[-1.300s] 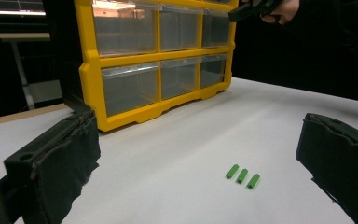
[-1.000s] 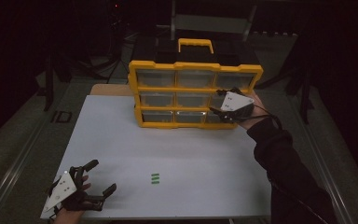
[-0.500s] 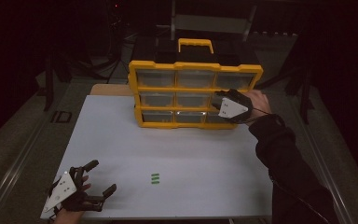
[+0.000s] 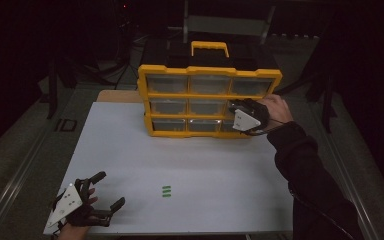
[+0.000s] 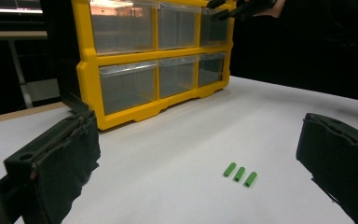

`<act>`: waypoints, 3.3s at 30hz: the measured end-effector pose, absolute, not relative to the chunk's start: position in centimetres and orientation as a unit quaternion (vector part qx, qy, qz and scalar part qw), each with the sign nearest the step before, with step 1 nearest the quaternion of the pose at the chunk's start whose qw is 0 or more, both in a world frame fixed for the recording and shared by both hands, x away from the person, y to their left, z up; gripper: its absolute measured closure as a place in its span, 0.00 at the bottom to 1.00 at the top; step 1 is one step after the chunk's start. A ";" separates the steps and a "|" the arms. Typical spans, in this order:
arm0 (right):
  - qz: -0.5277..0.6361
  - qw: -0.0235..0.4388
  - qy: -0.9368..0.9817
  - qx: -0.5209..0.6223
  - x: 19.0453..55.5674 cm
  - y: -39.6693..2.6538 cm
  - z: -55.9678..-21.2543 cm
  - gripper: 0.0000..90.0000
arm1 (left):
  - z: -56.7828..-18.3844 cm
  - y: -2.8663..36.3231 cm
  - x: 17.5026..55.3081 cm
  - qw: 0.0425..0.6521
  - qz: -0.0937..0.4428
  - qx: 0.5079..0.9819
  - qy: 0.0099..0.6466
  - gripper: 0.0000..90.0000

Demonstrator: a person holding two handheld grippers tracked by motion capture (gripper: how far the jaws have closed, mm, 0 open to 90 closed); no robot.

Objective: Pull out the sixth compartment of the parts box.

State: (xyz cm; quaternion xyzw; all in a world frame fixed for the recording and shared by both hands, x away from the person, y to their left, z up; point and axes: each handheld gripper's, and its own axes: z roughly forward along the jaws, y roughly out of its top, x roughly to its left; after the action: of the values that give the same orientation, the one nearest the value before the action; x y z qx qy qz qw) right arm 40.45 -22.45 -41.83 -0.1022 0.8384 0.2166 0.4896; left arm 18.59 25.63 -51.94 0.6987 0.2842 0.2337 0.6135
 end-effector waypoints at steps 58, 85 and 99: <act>0.218 0.436 0.869 -0.086 37.1 -22.1 -40.1 0.84 | -51.8 25.6 18.5 0.613 0.236 0.699 0.282 0.00; 0.229 0.423 0.871 -0.097 33.7 -22.3 -39.6 0.84 | -51.8 25.6 18.5 0.612 0.237 0.700 0.281 0.00; 0.237 0.420 0.870 -0.098 32.6 -22.4 -39.6 0.83 | -51.8 25.6 18.5 0.612 0.238 0.700 0.280 0.00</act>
State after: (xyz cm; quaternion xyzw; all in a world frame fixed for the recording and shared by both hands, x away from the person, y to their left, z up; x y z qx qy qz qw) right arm 32.58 -22.39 -39.60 -0.0981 0.8703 0.2370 0.4204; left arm 18.48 25.58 -51.81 0.7004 0.2802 0.2376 0.6120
